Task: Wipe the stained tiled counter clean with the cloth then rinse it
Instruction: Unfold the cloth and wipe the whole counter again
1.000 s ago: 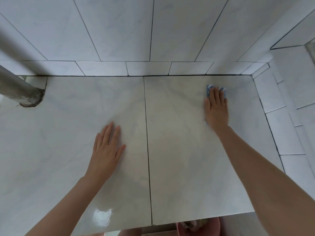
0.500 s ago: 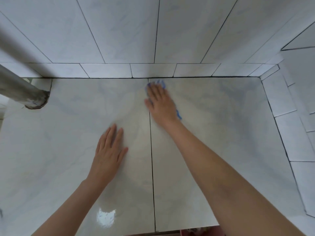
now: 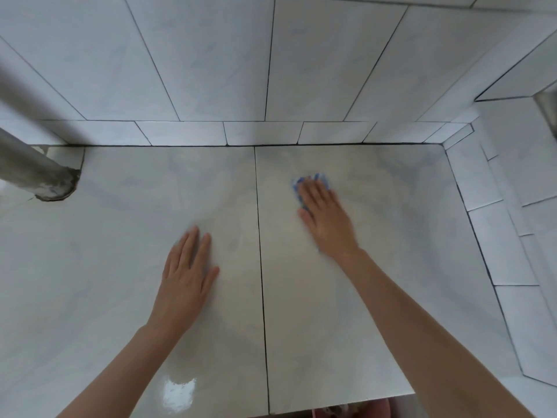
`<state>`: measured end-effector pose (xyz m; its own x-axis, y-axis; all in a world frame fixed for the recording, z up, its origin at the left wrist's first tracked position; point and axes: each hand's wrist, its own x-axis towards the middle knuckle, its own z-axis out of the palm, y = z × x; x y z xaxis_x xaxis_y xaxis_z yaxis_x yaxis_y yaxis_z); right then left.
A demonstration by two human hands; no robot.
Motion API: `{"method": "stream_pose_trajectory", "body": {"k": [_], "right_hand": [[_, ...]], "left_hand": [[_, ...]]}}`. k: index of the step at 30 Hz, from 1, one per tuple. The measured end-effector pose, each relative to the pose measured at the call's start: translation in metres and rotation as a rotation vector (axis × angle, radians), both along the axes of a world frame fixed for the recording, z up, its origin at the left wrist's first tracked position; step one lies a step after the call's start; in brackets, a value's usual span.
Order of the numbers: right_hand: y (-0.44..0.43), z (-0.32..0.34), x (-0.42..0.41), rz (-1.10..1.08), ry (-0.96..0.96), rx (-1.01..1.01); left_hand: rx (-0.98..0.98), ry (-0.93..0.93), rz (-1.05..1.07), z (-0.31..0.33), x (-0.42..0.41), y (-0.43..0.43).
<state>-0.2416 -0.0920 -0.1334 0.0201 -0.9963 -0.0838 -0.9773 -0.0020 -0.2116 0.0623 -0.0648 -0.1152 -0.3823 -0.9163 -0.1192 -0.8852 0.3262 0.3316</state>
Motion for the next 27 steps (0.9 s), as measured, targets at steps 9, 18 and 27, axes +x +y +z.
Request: {"method": "stream_pose_trajectory", "body": {"k": [9,18,27], "right_hand": [[-0.021,-0.003,-0.024,-0.456,0.071,0.029],[-0.018,-0.001,0.115,0.001,-0.046,-0.024],[0.056,-0.004,0.133,0.272,-0.046,-0.030]], "left_hand": [[-0.015,0.028,0.001,-0.001,0.002,-0.001],[-0.016,-0.006,0.054,-0.002,0.027,0.000],[0.005,-0.003,0.050,0.001,0.062,0.017]]}}
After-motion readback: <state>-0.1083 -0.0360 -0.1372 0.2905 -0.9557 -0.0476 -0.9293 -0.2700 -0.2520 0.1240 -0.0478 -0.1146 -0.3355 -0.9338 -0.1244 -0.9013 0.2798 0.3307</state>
